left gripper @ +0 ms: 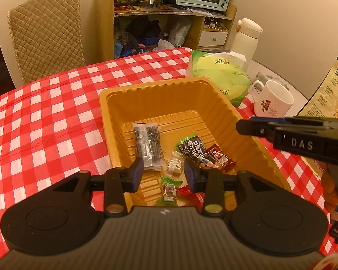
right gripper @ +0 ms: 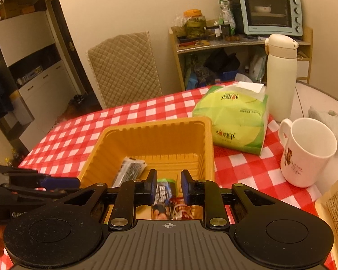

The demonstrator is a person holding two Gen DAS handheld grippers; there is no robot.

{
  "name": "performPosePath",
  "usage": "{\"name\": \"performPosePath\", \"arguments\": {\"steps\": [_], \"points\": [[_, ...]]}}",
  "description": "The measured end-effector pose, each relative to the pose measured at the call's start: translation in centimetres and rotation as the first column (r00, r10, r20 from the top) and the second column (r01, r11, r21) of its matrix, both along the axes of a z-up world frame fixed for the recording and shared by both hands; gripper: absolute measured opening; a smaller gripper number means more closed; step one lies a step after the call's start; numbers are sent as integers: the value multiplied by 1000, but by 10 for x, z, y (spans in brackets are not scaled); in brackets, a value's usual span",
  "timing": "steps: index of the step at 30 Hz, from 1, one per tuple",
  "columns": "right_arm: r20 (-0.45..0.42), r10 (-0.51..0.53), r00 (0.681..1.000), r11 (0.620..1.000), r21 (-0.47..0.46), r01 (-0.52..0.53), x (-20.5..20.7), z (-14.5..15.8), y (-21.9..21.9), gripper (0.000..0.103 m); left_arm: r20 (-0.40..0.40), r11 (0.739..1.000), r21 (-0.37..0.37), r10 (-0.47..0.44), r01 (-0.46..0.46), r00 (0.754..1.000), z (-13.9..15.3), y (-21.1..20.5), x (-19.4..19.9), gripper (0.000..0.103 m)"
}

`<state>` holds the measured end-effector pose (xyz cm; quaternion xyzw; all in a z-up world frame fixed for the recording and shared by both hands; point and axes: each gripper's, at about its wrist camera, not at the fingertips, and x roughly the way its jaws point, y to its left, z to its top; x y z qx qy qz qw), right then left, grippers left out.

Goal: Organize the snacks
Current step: 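Open both grippers to drop the candies into the tray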

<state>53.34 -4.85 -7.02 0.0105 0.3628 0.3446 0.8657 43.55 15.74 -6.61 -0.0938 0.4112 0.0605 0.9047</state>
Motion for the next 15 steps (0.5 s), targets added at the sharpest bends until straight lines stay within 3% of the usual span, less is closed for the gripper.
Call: {"name": "performPosePath", "arguments": {"steps": [3,7,12,15], "points": [[-13,-3,1000,1000,18,3,-7,0,-7,59,9,1000,4,2,-2,1000,3,-3,-5,47],[-34,5,999,1000,30,-4,-18,2,-14,66,17,1000,-1,3,-3,1000,7,-9,-13,55],[-40,-16,999,999,43,18,-33,9,-27,82,36,1000,-8,6,-6,999,15,-18,-30,73],[-51,-21,998,998,62,24,-44,15,-37,84,58,1000,-1,11,-11,998,23,-26,-44,84]]}}
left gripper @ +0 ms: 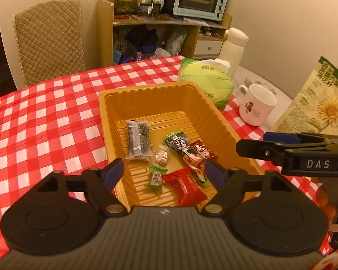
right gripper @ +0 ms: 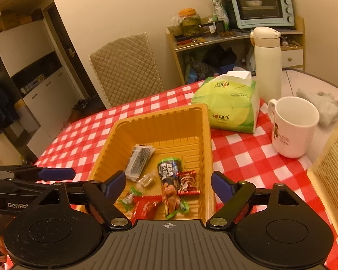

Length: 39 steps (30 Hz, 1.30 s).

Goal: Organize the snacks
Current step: 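Open both grippers to drop the candies into the tray, then move both grippers back toward the remaining candies on the tablecloth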

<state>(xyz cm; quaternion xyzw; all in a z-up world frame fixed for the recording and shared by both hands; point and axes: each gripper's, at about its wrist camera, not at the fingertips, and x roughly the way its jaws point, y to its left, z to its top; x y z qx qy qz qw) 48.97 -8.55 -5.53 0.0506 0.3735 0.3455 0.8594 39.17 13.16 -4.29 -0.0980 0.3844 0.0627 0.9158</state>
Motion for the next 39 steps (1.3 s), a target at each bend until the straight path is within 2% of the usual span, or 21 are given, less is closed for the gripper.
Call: {"name": "performPosePath", "arguments": {"steps": [7,12,16,28,39], "points": [[8,12,1000,1000,22,-12,-34,14,-23,87,45,998,44,34,-36,998,22,-18,-38,94],[25,27,999,1000,14,-27,-62,21,-41,89,57,996,59,59,-62,997,32,-31,-72,97],[33,49,998,999,2,-49,-86,24,-56,89,60,997,42,69,-72,996,36,-42,-101,97],[49,144,988,989,-47,-142,-149,18,-92,89,12,993,-9,116,-116,993,26,-73,-176,97],[-7,215,977,972,-94,-215,-184,-8,-107,89,-74,988,-42,146,-149,987,-3,-97,-211,96]]}}
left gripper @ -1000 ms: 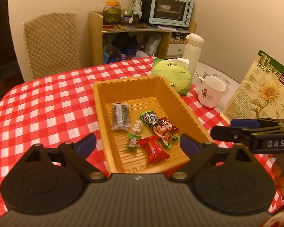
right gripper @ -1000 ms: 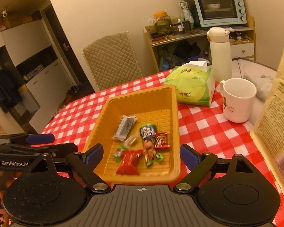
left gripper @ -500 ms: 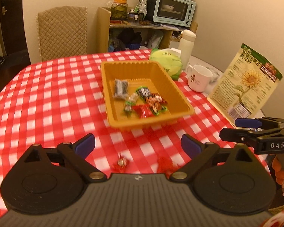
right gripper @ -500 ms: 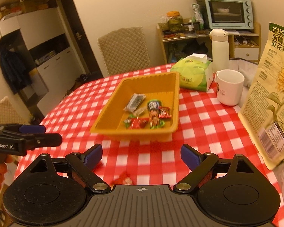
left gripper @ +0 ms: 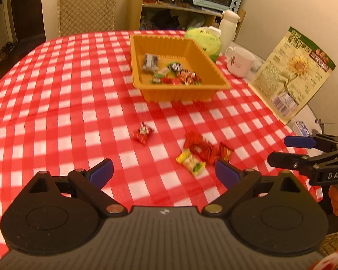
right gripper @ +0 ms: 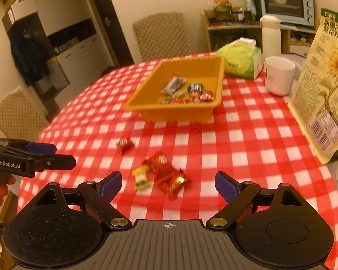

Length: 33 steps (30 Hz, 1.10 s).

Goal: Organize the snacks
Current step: 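Move both grippers back toward the remaining candies on the tablecloth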

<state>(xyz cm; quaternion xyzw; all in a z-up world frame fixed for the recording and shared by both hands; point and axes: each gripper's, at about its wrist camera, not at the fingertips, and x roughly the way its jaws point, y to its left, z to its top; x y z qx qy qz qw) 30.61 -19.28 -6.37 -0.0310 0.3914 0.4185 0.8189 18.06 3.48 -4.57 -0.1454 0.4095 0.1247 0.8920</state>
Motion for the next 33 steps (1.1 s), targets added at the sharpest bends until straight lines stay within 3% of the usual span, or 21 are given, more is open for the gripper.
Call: {"name": "performPosePath", "arguments": {"steps": [33], "points": [[-93,58,994,990,-121,-69,-18,-53,16,89,-106,998,-61,-38,31,994,-44,-25,-7,92]]}}
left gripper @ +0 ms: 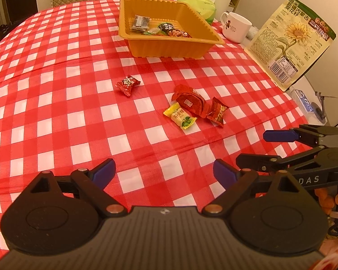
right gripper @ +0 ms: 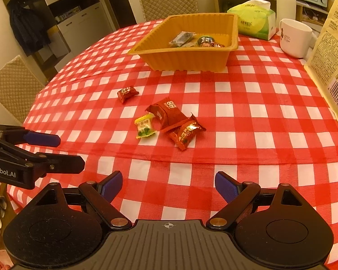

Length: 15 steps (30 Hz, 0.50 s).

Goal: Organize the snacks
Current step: 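Move both grippers back toward the remaining candies on the tablecloth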

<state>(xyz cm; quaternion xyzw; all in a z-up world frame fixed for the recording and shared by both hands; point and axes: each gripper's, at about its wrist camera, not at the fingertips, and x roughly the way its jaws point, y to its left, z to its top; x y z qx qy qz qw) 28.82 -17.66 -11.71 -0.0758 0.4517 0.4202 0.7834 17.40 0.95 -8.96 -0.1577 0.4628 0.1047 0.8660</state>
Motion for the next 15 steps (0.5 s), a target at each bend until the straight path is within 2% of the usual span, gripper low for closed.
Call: {"name": "performPosePath", "arguments": {"steps": [10,12,15], "points": [[6,-28,1000,1000,-8,28,8,-6,4,88,-22,999,-15,-30,30,999,-12,-1,10,83],[13,-33,999,999,-4,33,11,-6,4,74,-23,999,-13,-39,38,999,-15,-3,14,79],[0,-51,999,999,3,51,18,-8,7,64,-28,999,-12,-51,51,998,-19,-3,21,70]]}}
